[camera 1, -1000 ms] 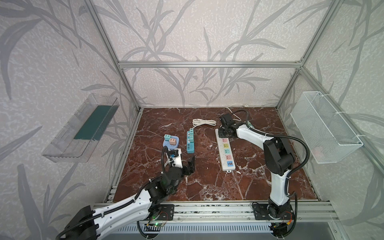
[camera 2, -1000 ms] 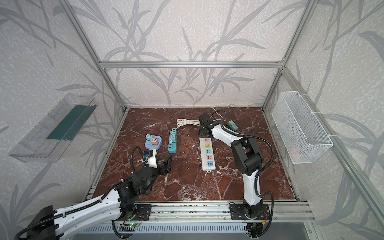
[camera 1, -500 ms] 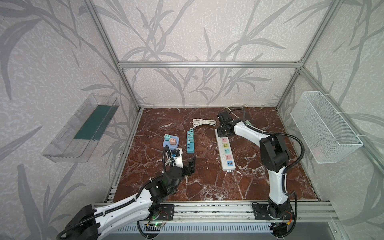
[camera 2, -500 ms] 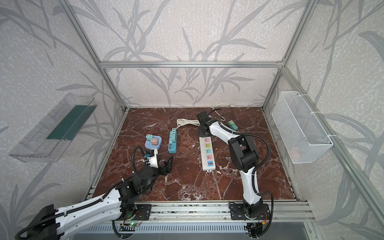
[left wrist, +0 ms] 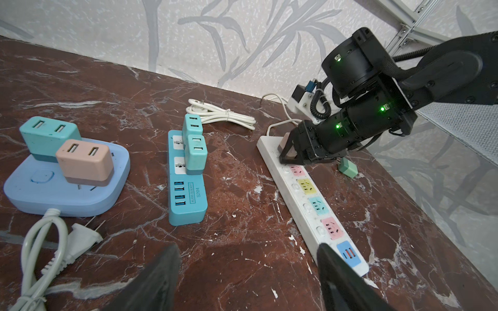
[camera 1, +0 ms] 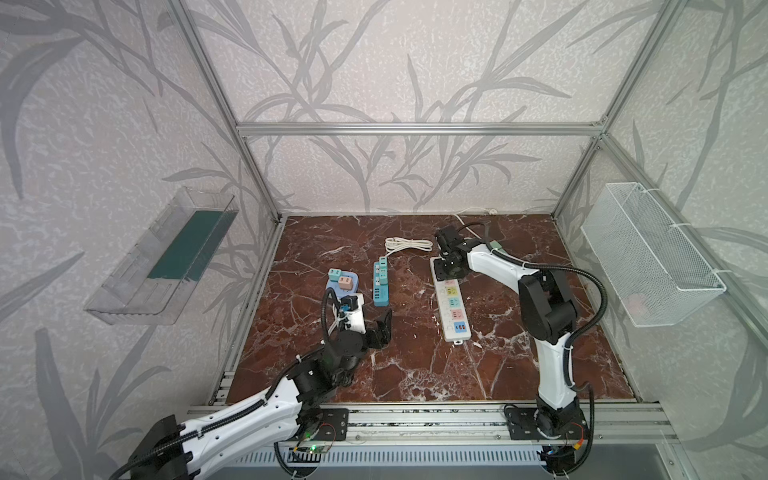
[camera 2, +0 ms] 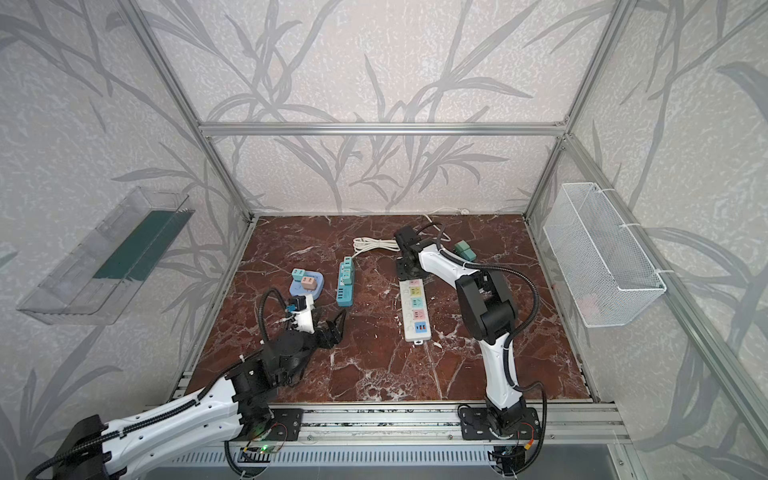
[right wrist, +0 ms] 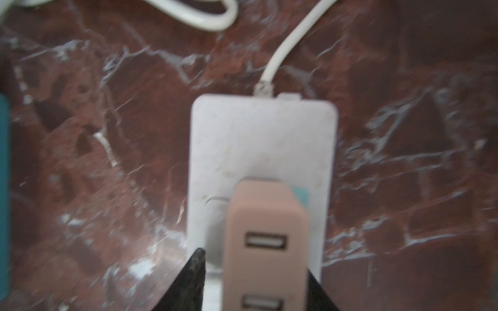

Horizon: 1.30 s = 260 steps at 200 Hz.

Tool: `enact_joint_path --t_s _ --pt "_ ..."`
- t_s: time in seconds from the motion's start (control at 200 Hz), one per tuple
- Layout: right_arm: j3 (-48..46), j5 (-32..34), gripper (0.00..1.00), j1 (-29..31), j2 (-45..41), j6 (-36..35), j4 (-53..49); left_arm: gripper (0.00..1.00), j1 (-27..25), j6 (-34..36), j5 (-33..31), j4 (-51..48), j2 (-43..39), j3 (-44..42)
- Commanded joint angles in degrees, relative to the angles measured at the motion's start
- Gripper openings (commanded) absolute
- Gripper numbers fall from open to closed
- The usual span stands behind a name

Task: Insert the plug
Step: 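Lower the pink adapter into the socket at the cable end of the white strip, then open the right gripper and lift away from the plugged pink adapter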

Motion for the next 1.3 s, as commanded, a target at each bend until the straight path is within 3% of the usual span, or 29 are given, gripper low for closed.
enact_joint_path --t_s 0.0,0.08,0.24,0.435,0.67,1.09,1.295 --pt "1.48 -4.87 0.62 -0.46 -1.99 -1.24 -8.93 0.81 0.37 -3.29 1.01 -5.13 -2.65 2.95" --pt "3.58 -4.60 0.67 -0.71 -3.66 -2.42 -9.27 0.81 0.41 -5.40 1.24 -6.37 -5.07 2.75" --pt "7.59 -1.40 0.68 -2.05 -3.42 -4.61 -11.58 0.80 0.39 -8.04 1.16 -7.81 -8.60 1.86" --pt "9.52 0.23 0.62 -4.03 -3.25 -5.08 -9.63 0.80 0.41 -8.99 0.22 -10.13 -9.70 2.29" --pt "11.97 -2.92 0.56 -6.00 -0.03 -5.88 -9.79 0.80 0.39 -8.67 0.18 -8.83 -6.74 3.31" --pt "-1.14 -2.97 0.52 -7.36 -1.16 -4.63 -3.62 0.80 0.41 -7.48 0.46 -6.45 -3.05 3.15" --pt "0.19 -3.54 0.52 -7.48 -3.57 -4.73 -4.66 0.80 0.41 -6.97 0.93 -6.14 -2.60 3.43"
